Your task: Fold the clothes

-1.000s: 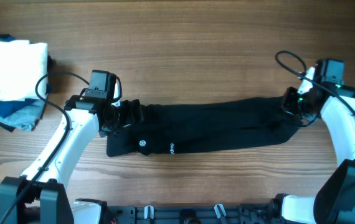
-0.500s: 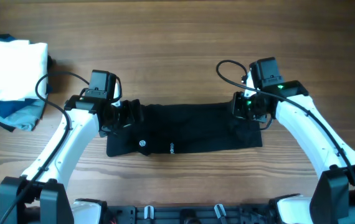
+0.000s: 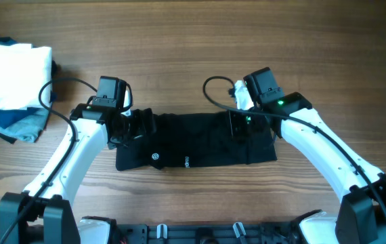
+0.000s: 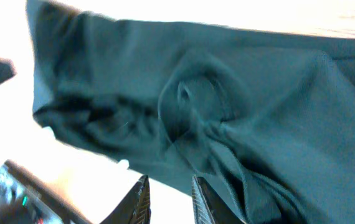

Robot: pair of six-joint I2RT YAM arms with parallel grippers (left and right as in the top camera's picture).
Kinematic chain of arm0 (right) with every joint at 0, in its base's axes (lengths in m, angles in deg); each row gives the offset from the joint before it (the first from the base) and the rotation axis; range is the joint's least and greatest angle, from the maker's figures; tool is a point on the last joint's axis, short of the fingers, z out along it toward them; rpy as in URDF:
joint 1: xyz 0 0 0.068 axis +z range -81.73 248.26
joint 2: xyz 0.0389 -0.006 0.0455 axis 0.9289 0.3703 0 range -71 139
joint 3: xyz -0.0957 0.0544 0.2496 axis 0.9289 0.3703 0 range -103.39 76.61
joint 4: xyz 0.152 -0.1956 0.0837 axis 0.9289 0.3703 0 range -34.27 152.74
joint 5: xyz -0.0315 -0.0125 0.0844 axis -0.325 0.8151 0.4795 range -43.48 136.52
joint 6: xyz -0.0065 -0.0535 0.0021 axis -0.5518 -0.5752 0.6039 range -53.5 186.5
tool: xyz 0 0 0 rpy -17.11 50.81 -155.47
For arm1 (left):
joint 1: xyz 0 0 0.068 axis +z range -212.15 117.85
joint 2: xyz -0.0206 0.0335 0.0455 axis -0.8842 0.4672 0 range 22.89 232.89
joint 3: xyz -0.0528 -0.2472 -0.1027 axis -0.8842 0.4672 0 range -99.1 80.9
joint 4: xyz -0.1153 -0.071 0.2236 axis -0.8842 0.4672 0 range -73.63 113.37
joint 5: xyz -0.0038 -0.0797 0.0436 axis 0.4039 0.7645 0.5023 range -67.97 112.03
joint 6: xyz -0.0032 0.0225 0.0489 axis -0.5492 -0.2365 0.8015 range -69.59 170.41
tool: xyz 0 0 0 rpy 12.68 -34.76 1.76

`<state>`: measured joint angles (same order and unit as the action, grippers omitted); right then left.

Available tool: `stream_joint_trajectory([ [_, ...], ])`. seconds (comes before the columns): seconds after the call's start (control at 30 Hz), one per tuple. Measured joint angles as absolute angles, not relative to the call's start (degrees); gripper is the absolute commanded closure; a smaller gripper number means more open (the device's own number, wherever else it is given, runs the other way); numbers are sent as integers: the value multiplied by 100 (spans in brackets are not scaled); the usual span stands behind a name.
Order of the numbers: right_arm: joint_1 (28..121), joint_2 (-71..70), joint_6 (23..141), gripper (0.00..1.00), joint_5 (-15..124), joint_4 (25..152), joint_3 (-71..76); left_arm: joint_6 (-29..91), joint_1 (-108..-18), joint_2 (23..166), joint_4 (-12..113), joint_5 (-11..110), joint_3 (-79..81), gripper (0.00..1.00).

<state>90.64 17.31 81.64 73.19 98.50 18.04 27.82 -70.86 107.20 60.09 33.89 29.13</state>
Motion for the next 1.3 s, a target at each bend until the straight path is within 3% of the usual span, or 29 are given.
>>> stream_joint_trajectory([
  [0.1, 9040, 1729, 7989, 80, 7077, 9898, 1804, 2782, -7086, 10720, 6009, 3389, 2913, 0],
  [0.27, 8937, 1729, 8822, 83, 5464, 10333, 1789, 2784, -7086, 10720, 6009, 3391, 2913, 0],
  [0.4, 8932, 1731, 9040, 83, 5114, 10132, 1800, 2784, -7086, 10720, 6009, 3391, 2913, 0],
  [0.53, 8932, 1729, 8857, 71, 5490, 9402, 1806, 2784, -7086, 10718, 6011, 3389, 2913, 0],
  [0.83, 9186, 2040, 8680, 85, 5796, 9030, 1806, 2784, -7086, 10720, 6057, 3391, 2906, 0],
  [1.07, 9280, 3141, 8131, 84, 6860, 8637, 1806, 2793, -7086, 10718, 6073, 3389, 2906, 0],
  [1.3, 9280, 3154, 7976, 71, 7048, 8803, 1669, 2823, -7086, 10718, 6116, 3389, 2906, 0],
])
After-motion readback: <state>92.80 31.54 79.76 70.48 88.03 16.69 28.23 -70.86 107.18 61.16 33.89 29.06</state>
